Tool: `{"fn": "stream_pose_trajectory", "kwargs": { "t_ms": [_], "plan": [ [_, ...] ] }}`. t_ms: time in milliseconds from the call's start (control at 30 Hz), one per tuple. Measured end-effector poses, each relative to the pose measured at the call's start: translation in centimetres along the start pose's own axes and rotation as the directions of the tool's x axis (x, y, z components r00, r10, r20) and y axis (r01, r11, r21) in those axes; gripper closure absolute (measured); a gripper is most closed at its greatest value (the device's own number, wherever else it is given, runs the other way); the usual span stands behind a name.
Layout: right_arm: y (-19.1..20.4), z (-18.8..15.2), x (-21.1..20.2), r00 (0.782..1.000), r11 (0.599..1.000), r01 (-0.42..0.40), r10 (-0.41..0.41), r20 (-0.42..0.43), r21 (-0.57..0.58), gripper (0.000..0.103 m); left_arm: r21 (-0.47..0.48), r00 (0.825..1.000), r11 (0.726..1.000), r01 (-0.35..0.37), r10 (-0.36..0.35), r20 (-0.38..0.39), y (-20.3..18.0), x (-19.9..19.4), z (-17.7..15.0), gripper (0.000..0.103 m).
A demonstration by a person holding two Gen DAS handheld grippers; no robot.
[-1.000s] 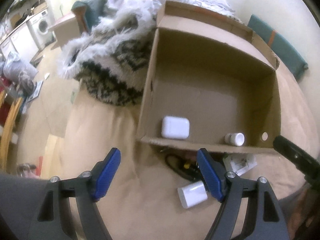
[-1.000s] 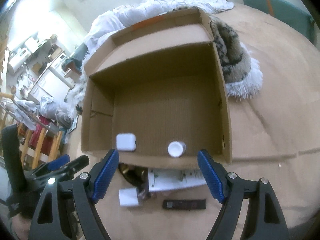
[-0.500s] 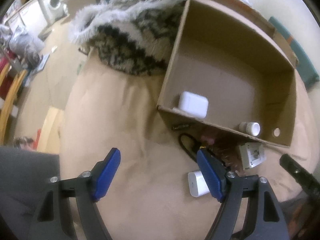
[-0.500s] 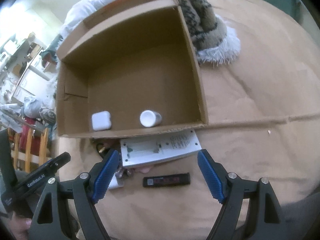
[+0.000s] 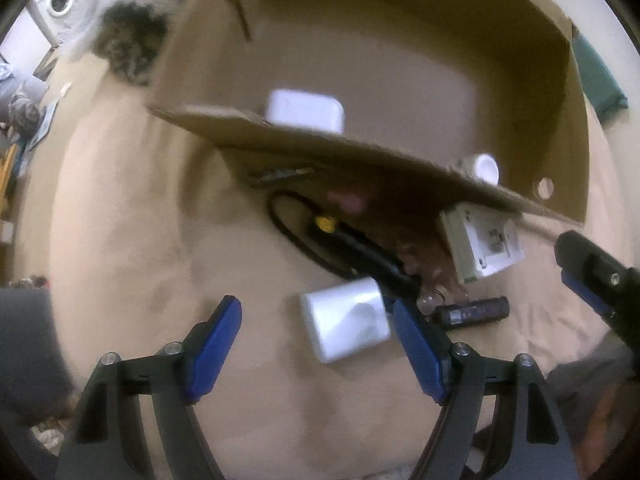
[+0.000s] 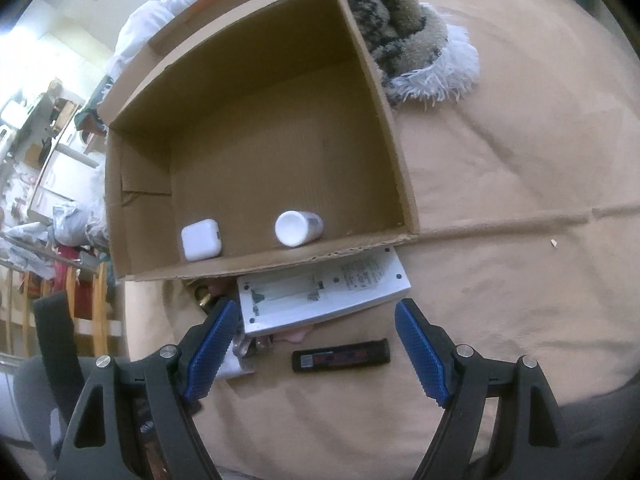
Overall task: Organize rigid objects
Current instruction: 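Grasp the white charger cube with the left gripper while the right gripper grasps the black battery stick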
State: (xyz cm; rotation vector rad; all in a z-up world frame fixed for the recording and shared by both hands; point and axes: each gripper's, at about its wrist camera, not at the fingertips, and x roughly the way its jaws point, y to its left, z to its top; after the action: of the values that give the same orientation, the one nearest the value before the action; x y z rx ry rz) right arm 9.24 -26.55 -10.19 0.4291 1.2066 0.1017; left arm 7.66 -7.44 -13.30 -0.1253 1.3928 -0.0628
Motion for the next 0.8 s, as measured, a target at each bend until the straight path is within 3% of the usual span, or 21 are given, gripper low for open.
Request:
{"fn": "stream_pose_trajectory", "kwargs": {
  "t_ms": [133, 267, 533, 800],
  "plan": [
    [-0.2, 0.1, 0.4, 1.000, 1.000, 0.002, -0.002, -0.016, 0.010, 0.018, -0.004, 0.997, 1.000, 0.015, -0.016, -0.074, -0.8, 1.9, -0.2, 0.027],
    [0.3, 0.2, 0.6, 1.000, 1.000, 0.007, -0.007, -0.018, -0.006, 0.018, -0.029, 0.995, 0.999, 0.043, -0.046, -0.092, -0.7, 2.8, 0.3, 0.052],
    [0.1, 0.3, 1.6, 0.998, 1.000, 0.002, -0.002, -0.060, 0.002, 0.018, 0.023, 0.992, 0.998, 0.061, -0.058, -0.110, -0.7, 2.0, 0.7, 0.058],
    [0.6, -0.8, 4.3, 0.982, 0.996, 0.066, -0.077, -0.175, -0.068, 0.018, 0.014, 0.999, 1.000, 0.013, -0.012, -0.050, 1.6, -0.7, 1.1, 0.058]
  ]
}}
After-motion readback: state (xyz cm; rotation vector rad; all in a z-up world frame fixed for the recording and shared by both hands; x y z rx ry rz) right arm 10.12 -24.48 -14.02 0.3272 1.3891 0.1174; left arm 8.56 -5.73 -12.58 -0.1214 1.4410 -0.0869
